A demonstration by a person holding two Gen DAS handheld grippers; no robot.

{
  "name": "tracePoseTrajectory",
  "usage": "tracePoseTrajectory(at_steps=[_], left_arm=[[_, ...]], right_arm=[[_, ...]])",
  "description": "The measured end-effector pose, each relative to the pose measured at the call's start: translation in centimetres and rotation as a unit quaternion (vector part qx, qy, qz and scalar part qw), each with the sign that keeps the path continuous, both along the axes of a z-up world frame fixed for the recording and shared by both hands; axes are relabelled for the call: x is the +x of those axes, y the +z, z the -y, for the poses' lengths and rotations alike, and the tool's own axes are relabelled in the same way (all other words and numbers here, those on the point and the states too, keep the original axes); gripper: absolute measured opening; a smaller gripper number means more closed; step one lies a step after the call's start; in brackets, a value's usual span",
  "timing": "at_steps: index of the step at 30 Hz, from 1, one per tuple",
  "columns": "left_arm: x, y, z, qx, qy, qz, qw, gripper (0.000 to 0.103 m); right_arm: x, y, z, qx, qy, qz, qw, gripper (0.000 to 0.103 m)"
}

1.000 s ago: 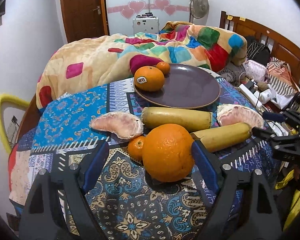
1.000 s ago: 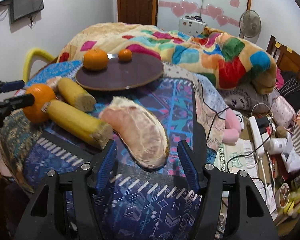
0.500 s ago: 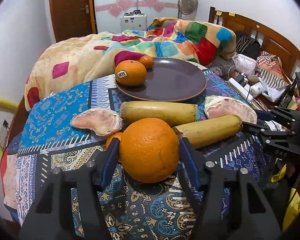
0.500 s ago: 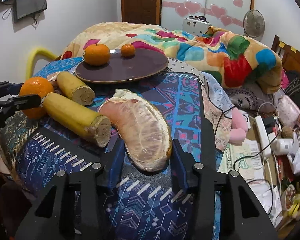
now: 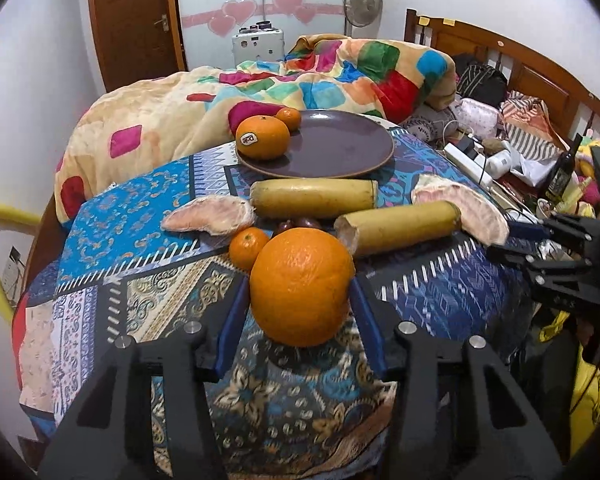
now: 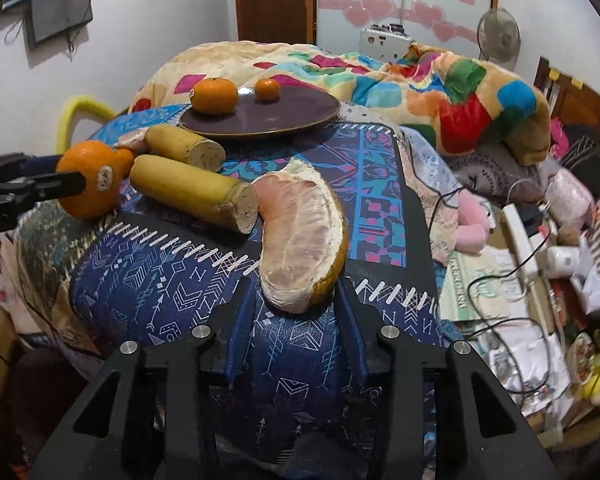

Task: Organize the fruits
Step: 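Grasp the second large orange with the left gripper while the right gripper grasps a pomelo segment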

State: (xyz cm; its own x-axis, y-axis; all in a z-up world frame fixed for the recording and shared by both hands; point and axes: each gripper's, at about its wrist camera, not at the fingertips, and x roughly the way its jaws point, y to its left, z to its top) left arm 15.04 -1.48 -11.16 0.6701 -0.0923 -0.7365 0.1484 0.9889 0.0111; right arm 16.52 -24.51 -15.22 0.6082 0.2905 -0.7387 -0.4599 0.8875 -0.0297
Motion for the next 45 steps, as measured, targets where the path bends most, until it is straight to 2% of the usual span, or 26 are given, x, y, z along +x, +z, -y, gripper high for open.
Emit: tracePoseTrajectory(at_steps=[9,16,20,26,33,36,37,38,43,45], left_arm=[[-0.4,-0.2,-0.2,-0.002,-0.005,0.008,1.0000,0.051],[1.1,-0.5,-0.3,-0.009,-0.002,0.013,0.9999,0.053],[1.9,-1.1,-0.3,-0.019,-0.004,0.003,0.9998,0.056],[2.6,-1.2,0.2,-0.019,0.004,0.008,0.9998,0.055],[2.8,-0.4,-0.1,-0.037,0.004,0.006,0.9993,0.052],[2.4,0.8,0.1,-0.035,0.005,0.025,0.9991,0.042],[2.3,1.3,0.2,-0.038,0.001,0.030,0.9988,0.026],[2.3,1.8,0.3,-0.040,-0.003,0.034,0.9986,0.000],[2.9,2.7,1.0,-0.011,-0.004,0.033,0.9994,0.001],[3.0,2.2,0.8,-0.020,-0.005,0.021,0.9996,0.007]], right_arm=[[2.9,-0.2,-0.8,0.000,-0.005,0.000,1.000,0.051],[4.3,-0.6,-1.6,-0.001,0.004,0.006,1.000,0.051],[4.6,-0.5,-1.4,0.009,0.006,0.004,1.000,0.047],[4.2,-0.4,-1.4,0.013,-0.006,0.015,1.000,0.046],[4.8,0.4,-0.4,0.040,-0.024,0.017,0.999,0.046],[4.7,1.4,-0.3,0.047,-0.025,0.027,0.998,0.045],[4.7,1.6,-0.3,0.048,-0.024,0.030,0.998,0.045],[4.6,1.9,-0.4,0.049,-0.024,0.034,0.998,0.045],[4.2,2.9,-1.0,0.053,-0.016,0.049,0.997,0.045],[4.1,2.9,-1.1,0.055,-0.012,0.049,0.997,0.046]])
